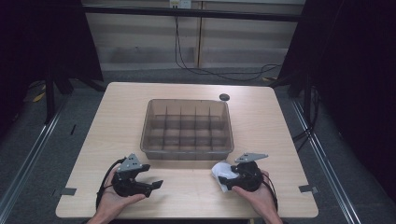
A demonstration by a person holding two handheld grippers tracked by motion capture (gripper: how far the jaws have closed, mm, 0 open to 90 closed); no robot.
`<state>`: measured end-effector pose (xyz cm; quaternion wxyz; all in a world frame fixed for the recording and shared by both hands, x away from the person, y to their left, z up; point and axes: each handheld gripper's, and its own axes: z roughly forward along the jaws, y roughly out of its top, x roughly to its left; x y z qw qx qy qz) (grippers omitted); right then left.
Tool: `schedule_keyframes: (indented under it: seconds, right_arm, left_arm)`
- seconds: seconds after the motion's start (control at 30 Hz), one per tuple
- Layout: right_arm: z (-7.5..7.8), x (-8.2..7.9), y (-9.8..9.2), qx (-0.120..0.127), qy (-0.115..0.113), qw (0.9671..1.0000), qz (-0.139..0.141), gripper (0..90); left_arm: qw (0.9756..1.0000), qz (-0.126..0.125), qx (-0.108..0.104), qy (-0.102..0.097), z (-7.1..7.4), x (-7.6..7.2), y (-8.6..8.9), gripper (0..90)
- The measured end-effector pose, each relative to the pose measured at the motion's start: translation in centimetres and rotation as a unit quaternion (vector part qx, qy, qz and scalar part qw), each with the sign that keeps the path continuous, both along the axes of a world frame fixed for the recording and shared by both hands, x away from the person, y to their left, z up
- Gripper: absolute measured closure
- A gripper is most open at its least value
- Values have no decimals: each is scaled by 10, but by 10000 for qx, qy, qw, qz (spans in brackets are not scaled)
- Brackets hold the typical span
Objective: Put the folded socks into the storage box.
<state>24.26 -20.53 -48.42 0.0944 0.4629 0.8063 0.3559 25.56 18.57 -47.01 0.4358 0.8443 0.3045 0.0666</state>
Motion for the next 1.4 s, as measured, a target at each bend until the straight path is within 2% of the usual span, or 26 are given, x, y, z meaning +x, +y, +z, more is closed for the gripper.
schedule_keyframes:
  seconds: [0.1, 0.17, 0.3, 0.37, 0.43, 0.5, 0.57, 0.6, 0.63, 0.7, 0.77, 0.9, 1.0, 1.07, 1.17, 1.23, 1.27, 1.37, 1.4]
  right_arm:
    - [0, 2, -6, 7, 24, 9999, -140, 222]
    - [1, 3, -8, 68, 85, 9997, -218, 139]
    - [15, 5, -13, 276, 57, 9994, -206, 135]
    - [22, 8, -13, 296, 88, 9994, -130, 135]
    - [24, 14, -11, 218, 189, 9996, 26, 135]
    - [21, 20, -7, 132, 396, 9990, 143, 137]
    - [15, 23, -1, -146, 527, 9984, 109, 137]
    - [12, 23, 1, -202, 596, 9979, 167, 133]
    - [8, 23, 4, -281, 616, 9974, 232, 133]
    - [4, 22, 9, -513, 666, 9963, 160, 130]
    - [2, 21, 10, -502, 691, 9962, 199, 126]
    - [-3, 22, 12, -642, 728, 9951, 210, 109]
    - [-4, 20, 16, -771, 638, 9947, 219, 103]
    - [-5, 20, 18, -897, 489, 9944, 270, 104]
    - [-7, 17, 23, -1136, 340, 9924, 329, 109]
    - [-7, 16, 23, -1146, 317, 9924, 318, 113]
    - [-7, 16, 23, -1143, 315, 9925, 304, 127]
    - [-4, 16, 18, -1096, 294, 9933, 212, 261]
    - [-4, 16, 16, -1080, 284, 9936, 194, 279]
  left_arm:
    - [10000, 33, 11, 17, -1, 1, 2, 221]
    - [10000, 44, 25, 39, -2, 2, 2, 223]
    - [10000, 66, 11, 39, -2, 2, 2, 230]
    - [10000, 52, 43, 16, -2, 2, 2, 233]
    - [10000, 36, 41, 18, -2, 2, 1, 235]
    - [10000, 19, 58, 10, -3, 2, 1, 239]
    - [10000, 15, 75, 15, -3, 2, 1, 244]
    - [10000, 22, 63, 23, -4, 2, 1, 244]
    - [10000, 23, 82, 28, -4, 2, 1, 245]
    - [10000, 9, 90, 43, -5, 2, 1, 246]
    - [9999, -4, 99, 25, -5, 2, 0, 249]
    - [10000, -11, 91, 35, -6, 2, 0, 253]
    - [9999, 10, 90, 44, -6, 2, 0, 256]
    - [9999, 7, 93, 47, -6, 2, 0, 257]
    - [9999, 16, 109, 47, -6, 2, 0, 261]
    - [9999, 7, 103, 48, -6, 2, 0, 262]
    - [9999, 7, 99, 59, -7, 2, 0, 263]
    - [10000, -2, 81, 55, -7, 2, 1, 265]
    - [9999, 6, 80, 69, -7, 2, 0, 266]
